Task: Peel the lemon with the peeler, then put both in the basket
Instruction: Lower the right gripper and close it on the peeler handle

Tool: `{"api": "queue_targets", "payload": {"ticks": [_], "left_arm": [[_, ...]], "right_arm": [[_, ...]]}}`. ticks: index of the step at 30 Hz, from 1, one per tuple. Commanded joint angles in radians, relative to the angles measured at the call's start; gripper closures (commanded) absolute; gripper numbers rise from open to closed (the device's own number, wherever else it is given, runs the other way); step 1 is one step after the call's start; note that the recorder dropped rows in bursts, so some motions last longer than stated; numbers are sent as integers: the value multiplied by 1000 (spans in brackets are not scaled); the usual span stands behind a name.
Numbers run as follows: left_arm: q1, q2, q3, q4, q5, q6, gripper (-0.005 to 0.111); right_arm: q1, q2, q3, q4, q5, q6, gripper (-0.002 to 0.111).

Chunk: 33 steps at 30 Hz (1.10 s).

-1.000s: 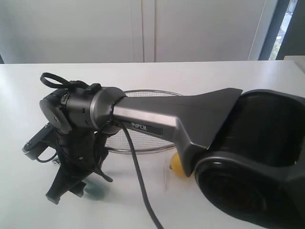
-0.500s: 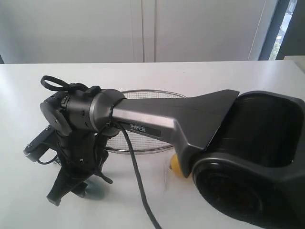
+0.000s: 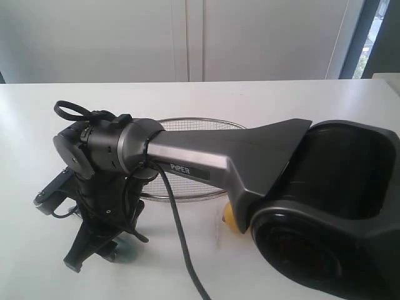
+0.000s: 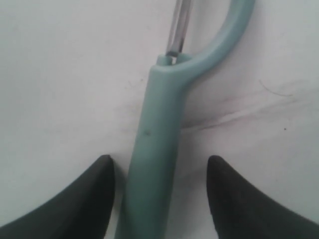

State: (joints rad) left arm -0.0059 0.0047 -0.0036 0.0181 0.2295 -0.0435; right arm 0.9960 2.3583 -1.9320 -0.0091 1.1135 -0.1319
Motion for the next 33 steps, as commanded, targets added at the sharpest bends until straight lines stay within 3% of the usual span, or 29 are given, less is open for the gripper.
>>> {"api": "queue_targets", "payload": {"ticks": [1, 15, 24, 33], "left_arm": [[-6, -5, 4, -2, 4, 4, 107], [-6, -5, 4, -2, 4, 4, 107], [-6, -5, 4, -2, 4, 4, 107], [-6, -5, 4, -2, 4, 4, 107]], "right_arm": [[0, 8, -1, -10, 11, 6, 58], [0, 8, -1, -10, 32, 6, 61], [0, 8, -1, -10, 38, 6, 87], [0, -9, -1, -6, 40, 16, 89]]}}
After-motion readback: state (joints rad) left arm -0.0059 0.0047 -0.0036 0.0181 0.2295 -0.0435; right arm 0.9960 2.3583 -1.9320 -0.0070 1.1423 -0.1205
